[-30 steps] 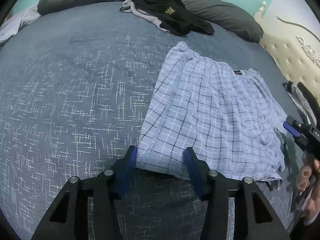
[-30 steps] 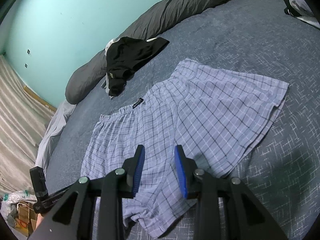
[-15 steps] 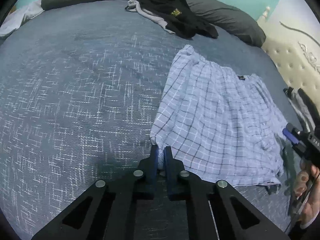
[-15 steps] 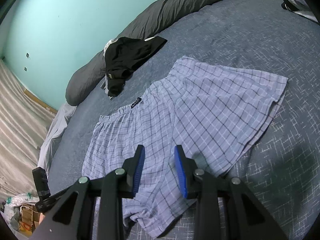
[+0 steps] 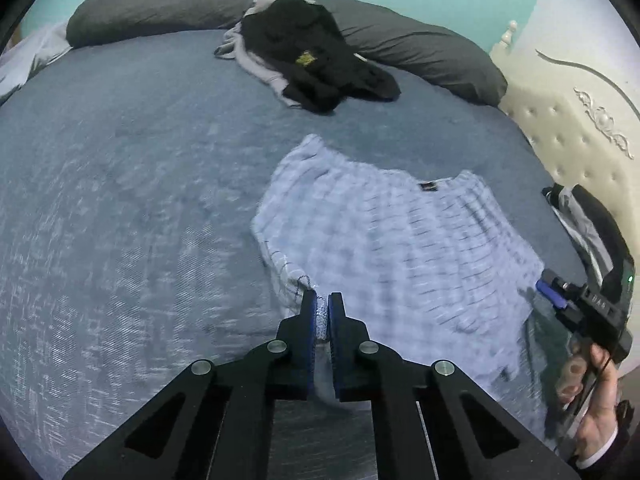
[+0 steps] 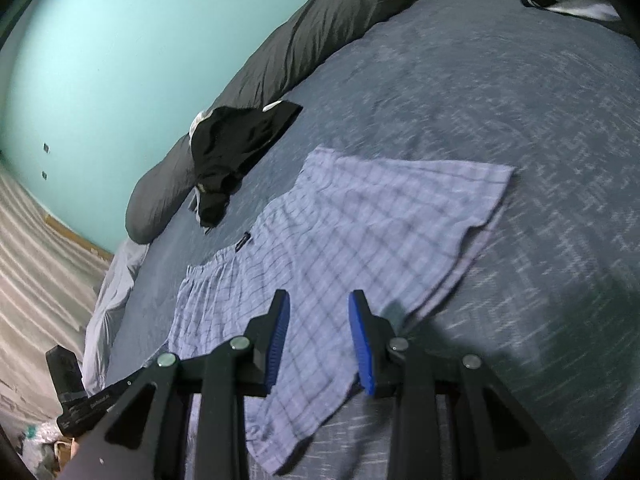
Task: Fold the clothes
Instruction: 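Lift the held hem with the left tool and fold it over the shorts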
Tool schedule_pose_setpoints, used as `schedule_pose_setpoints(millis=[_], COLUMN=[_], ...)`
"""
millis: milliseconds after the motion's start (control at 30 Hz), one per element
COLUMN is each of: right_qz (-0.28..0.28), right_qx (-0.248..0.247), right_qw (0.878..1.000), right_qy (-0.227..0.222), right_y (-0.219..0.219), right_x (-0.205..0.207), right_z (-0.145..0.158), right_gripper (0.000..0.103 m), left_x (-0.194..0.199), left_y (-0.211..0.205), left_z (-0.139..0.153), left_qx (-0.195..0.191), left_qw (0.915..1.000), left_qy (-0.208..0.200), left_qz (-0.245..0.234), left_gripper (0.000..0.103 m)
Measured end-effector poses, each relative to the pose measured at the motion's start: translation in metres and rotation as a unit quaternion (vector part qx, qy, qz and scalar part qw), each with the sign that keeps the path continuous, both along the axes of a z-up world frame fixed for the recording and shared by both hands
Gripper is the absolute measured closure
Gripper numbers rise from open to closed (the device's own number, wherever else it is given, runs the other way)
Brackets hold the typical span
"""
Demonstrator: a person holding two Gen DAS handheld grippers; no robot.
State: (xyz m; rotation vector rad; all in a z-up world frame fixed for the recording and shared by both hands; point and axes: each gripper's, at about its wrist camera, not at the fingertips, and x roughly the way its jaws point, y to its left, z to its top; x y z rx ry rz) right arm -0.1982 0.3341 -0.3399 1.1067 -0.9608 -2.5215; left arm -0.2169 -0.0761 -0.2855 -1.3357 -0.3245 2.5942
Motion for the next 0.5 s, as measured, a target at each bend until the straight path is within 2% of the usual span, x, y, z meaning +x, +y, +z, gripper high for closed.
schedule_pose_setpoints(millis=[200,367,500], right_qz=[-0.025,-0.051,-0.061], right_qx=[-0.021,-0.042,-0.057], right_qw=[0.999,0.998,0.997], right_qy=[0.007,0.006,0.004], right_y=[0.030,0.058,0.073], right_x=[0.005,0.011,0.015], right_z=[0.003,0.001,-0.002], right_gripper=[0.073,0.073,0.073], left_x=[-0.014,-0.031,-0.044], left_y=[0.060,0.136,0.207], left_z=[0.035,0.063,0.076], left_qx=[-0.017,-0.025,-0.030], left_qw=[0.9988,0.9948,0.9876], left_qy=[0.016,0.028,0.032], left_qz=[-0.042,-0.095,-0.151], left_gripper=[0.098,0.098,0.098])
